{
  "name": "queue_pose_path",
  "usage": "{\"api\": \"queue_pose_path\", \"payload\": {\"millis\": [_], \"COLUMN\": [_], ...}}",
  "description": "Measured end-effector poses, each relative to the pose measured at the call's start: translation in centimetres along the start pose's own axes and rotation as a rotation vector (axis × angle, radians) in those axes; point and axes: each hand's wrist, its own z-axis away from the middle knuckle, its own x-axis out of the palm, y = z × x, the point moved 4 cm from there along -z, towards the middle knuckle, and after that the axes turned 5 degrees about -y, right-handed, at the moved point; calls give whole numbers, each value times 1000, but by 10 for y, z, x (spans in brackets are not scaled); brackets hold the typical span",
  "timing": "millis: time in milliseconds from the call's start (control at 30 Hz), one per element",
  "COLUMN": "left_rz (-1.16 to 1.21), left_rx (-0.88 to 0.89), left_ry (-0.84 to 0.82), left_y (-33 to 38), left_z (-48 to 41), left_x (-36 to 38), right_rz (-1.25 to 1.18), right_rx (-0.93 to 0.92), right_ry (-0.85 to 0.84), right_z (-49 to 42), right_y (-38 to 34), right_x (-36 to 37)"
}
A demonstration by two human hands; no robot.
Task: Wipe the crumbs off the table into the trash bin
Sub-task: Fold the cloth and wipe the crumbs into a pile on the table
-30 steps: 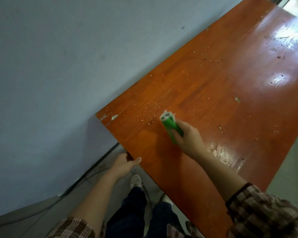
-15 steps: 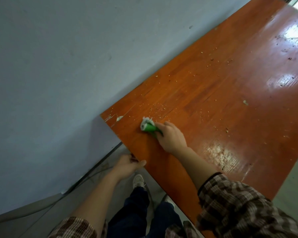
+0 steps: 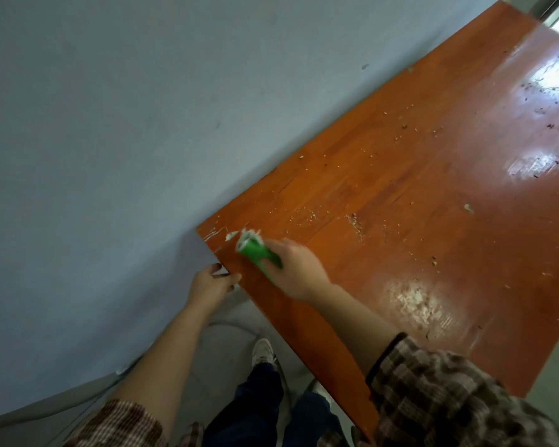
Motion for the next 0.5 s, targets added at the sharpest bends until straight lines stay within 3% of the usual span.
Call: {"api": "queue_pose_path", "payload": {"millis": [67,200,500], "left_rz": [-32,-139,-243], "left_rx": [9,26,-30], "left_ry": [12,4,-67], "left_y": [1,1,12], "left_z": [-3,-6,-11], "left_x": [-2,0,-2], "right_rz": [98,119,182], "right_rx": [-17,39,535], "right_ry": [-33,59,348], "right_z": [-10,-25,-3], "right_y": [-16,0,93], "right_x": [19,9,-80]}}
